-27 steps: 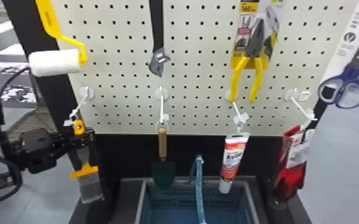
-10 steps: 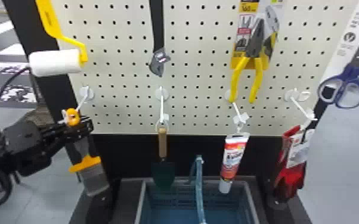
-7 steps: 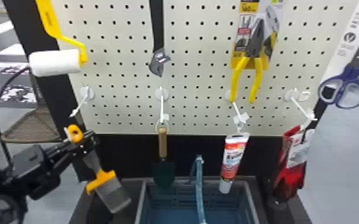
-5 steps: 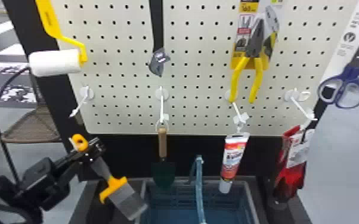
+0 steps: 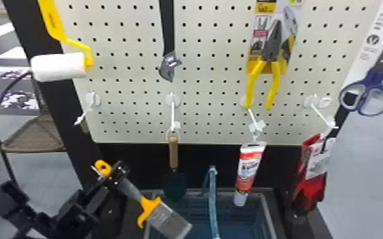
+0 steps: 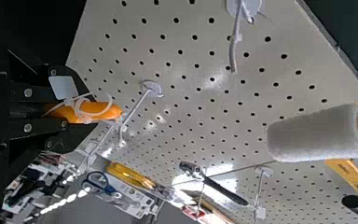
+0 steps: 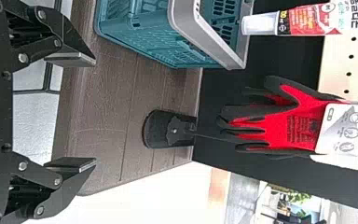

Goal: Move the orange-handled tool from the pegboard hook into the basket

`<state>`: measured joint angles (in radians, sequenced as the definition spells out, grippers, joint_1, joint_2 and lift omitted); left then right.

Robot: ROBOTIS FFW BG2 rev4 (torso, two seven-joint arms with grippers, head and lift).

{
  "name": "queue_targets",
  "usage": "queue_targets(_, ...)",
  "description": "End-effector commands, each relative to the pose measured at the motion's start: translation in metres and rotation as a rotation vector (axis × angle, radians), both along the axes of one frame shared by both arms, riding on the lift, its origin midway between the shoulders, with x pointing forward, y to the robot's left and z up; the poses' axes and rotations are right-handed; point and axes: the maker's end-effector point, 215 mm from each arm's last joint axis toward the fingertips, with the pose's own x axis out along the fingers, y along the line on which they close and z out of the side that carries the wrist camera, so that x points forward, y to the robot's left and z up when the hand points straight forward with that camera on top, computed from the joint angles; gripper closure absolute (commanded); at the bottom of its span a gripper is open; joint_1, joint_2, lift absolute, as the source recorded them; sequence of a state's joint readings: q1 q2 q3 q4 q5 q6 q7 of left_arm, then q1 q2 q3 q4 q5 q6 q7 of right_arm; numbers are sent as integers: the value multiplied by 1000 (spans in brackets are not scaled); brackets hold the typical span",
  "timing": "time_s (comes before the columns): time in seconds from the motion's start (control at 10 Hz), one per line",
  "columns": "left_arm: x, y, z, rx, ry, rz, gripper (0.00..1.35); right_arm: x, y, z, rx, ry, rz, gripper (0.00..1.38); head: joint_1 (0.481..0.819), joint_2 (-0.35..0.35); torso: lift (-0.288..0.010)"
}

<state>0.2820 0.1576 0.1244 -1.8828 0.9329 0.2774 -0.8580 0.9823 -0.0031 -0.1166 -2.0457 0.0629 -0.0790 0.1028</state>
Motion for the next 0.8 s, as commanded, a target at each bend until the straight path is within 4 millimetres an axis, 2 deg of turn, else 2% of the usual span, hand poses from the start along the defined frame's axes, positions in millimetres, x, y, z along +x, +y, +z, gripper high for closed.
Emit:
queue_targets(0.0, 2, -6, -14, -71, 24, 10, 1179, 0, 0, 1, 3, 0, -4, 501, 549, 0, -100)
queue_targets(0.5, 1, -50, -48, -187, 105, -38, 1179, -2, 1, -1, 11, 7, -4, 501, 549, 0, -100)
queue_targets(0.7, 0, -61, -59, -196, 132, -54, 1179, -3, 1, -3, 12, 11, -3, 501, 549, 0, -100)
